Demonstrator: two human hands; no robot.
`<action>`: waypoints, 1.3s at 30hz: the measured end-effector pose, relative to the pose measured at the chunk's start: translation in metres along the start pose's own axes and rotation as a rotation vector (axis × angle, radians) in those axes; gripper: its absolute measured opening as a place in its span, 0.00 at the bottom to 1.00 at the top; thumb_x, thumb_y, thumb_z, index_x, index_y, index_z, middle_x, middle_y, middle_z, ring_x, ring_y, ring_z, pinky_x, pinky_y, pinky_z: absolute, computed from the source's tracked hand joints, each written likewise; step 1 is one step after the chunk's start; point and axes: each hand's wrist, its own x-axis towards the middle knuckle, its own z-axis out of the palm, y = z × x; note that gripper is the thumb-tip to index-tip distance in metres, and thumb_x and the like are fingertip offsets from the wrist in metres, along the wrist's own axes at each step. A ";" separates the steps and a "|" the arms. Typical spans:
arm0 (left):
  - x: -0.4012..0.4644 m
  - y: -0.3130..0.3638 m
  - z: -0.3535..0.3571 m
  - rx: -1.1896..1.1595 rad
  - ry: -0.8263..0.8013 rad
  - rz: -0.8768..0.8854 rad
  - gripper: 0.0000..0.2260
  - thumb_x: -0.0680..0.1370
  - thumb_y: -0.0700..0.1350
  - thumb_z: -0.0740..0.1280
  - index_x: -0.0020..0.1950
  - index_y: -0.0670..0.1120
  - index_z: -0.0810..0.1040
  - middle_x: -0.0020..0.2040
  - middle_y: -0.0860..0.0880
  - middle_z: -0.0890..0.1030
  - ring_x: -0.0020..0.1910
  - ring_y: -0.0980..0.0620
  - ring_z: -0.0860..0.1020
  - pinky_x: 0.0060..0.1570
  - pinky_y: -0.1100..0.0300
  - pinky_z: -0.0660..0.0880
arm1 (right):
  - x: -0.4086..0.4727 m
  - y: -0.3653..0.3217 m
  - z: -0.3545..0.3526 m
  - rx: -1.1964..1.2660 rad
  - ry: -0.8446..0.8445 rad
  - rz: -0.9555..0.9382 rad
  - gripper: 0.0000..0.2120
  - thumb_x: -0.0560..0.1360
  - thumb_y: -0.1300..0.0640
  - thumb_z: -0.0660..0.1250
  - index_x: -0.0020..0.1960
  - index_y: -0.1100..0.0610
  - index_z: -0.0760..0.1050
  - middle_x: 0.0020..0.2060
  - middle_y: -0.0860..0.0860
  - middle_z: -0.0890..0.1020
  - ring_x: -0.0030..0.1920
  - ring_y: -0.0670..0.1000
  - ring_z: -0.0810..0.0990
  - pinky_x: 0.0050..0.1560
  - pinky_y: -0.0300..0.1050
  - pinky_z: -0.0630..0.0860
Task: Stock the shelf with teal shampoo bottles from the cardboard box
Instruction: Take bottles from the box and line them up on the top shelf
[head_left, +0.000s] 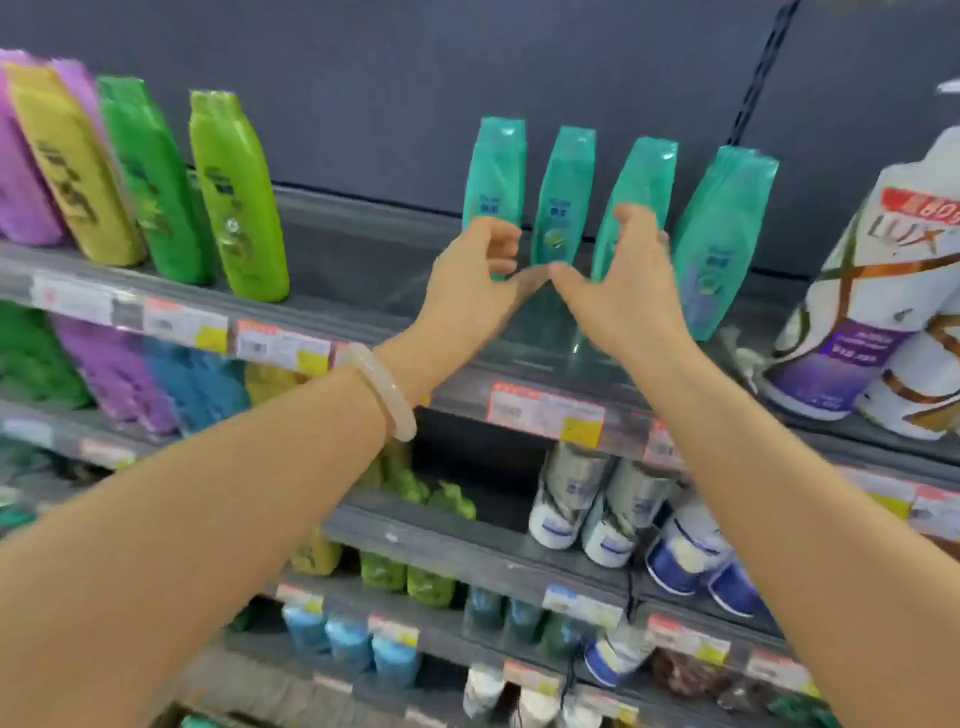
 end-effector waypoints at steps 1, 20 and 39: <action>-0.015 -0.006 -0.018 0.012 0.060 0.033 0.17 0.72 0.42 0.73 0.57 0.39 0.73 0.48 0.50 0.75 0.45 0.54 0.76 0.49 0.64 0.74 | -0.005 -0.008 0.015 0.028 -0.018 -0.050 0.31 0.74 0.54 0.68 0.71 0.59 0.59 0.66 0.57 0.66 0.64 0.53 0.69 0.59 0.35 0.61; -0.322 -0.211 -0.346 0.933 0.255 -0.821 0.24 0.73 0.45 0.70 0.66 0.42 0.67 0.63 0.41 0.70 0.63 0.41 0.69 0.58 0.52 0.67 | -0.260 -0.166 0.367 -0.306 -1.116 -0.662 0.27 0.74 0.53 0.68 0.68 0.60 0.61 0.65 0.61 0.65 0.65 0.61 0.66 0.64 0.53 0.66; -0.563 -0.546 -0.279 0.744 -0.404 -1.572 0.17 0.74 0.37 0.62 0.62 0.44 0.66 0.63 0.44 0.69 0.62 0.43 0.68 0.55 0.52 0.70 | -0.486 0.073 0.677 -0.916 -1.691 -0.902 0.24 0.74 0.62 0.63 0.68 0.57 0.61 0.64 0.56 0.67 0.64 0.57 0.67 0.61 0.50 0.67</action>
